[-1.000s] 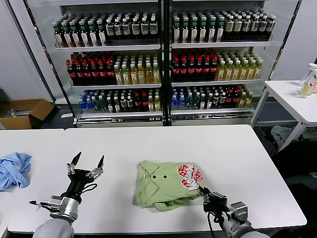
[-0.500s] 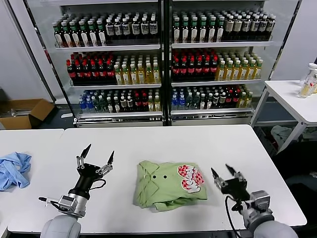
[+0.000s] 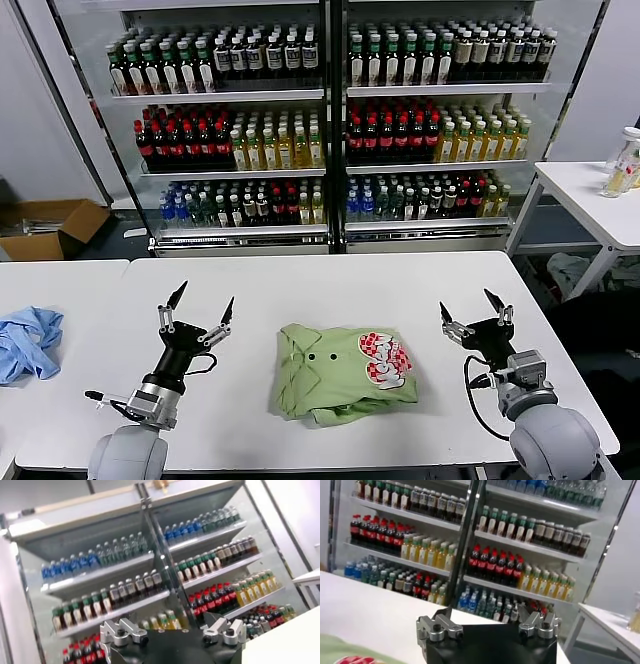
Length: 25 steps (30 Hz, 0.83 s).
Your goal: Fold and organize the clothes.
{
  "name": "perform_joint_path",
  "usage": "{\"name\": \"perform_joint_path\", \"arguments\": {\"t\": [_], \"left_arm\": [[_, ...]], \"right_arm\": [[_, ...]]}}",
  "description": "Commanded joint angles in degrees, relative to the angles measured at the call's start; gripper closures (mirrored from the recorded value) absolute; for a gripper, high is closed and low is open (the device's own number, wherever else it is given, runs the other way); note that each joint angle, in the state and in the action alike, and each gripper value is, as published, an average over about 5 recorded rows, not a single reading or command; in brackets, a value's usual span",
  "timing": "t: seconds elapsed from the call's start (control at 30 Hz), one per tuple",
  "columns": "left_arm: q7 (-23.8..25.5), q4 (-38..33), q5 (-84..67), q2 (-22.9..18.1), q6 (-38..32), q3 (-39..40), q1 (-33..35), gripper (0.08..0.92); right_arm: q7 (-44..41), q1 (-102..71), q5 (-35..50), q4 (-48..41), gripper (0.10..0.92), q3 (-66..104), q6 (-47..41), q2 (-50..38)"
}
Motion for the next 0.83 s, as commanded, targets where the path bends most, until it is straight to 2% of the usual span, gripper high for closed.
{"name": "perform_joint_path", "arguments": {"t": [0.03, 0.47, 0.83], "left_arm": [[-0.2, 0.2, -8.0, -0.5, 5.4, -0.9, 0.5, 0.177], [-0.4, 0.0, -8.2, 0.0, 6.7, -1.1, -0.1, 0.177], [-0.5, 3.4, -9.0, 0.2, 4.8, -1.3, -2.1, 0.177]], "right_arm": [[-0.2, 3.9, -4.3, -4.6, 0.203, -1.0, 2.0, 0.5], [-2.4, 2.7, -9.7, -6.7, 0.203, -1.6, 6.1, 3.1], [-2.4, 4.4, -10.3, -8.1, 0.203, -1.4, 7.6, 3.3]]}}
